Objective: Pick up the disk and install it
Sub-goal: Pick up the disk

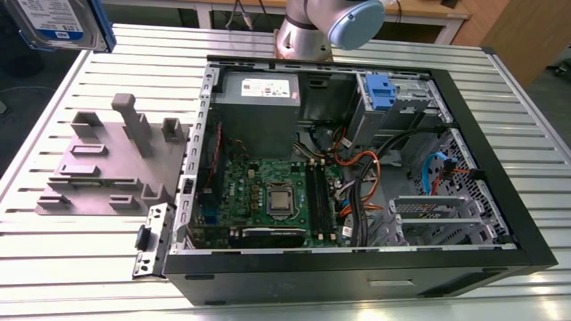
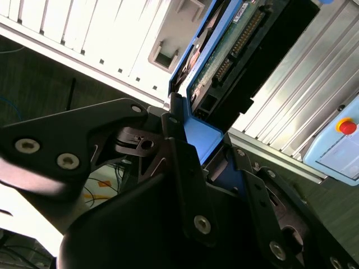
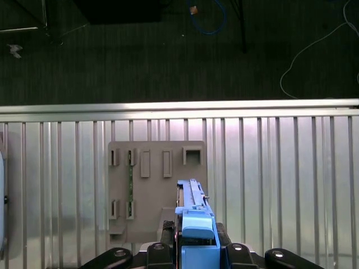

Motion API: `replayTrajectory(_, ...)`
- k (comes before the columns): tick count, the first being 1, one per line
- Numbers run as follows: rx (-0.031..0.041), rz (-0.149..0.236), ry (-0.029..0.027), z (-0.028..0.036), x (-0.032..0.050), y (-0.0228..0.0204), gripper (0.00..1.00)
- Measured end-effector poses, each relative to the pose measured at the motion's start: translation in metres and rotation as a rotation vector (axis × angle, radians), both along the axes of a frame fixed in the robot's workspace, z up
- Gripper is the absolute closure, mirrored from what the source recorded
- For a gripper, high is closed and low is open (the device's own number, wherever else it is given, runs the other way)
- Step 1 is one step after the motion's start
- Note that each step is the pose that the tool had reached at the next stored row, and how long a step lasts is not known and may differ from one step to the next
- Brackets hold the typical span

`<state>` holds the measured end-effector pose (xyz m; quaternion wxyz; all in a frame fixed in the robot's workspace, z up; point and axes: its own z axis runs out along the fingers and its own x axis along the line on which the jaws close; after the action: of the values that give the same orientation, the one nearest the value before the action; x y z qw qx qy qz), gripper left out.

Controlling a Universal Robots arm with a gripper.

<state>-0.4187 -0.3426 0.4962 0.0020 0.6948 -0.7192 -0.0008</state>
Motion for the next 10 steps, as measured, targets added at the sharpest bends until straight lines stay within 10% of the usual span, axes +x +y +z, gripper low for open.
replayTrajectory(10,0.0000,0.000,-0.0001,0.0000,0.0024,0.0000,0.64)
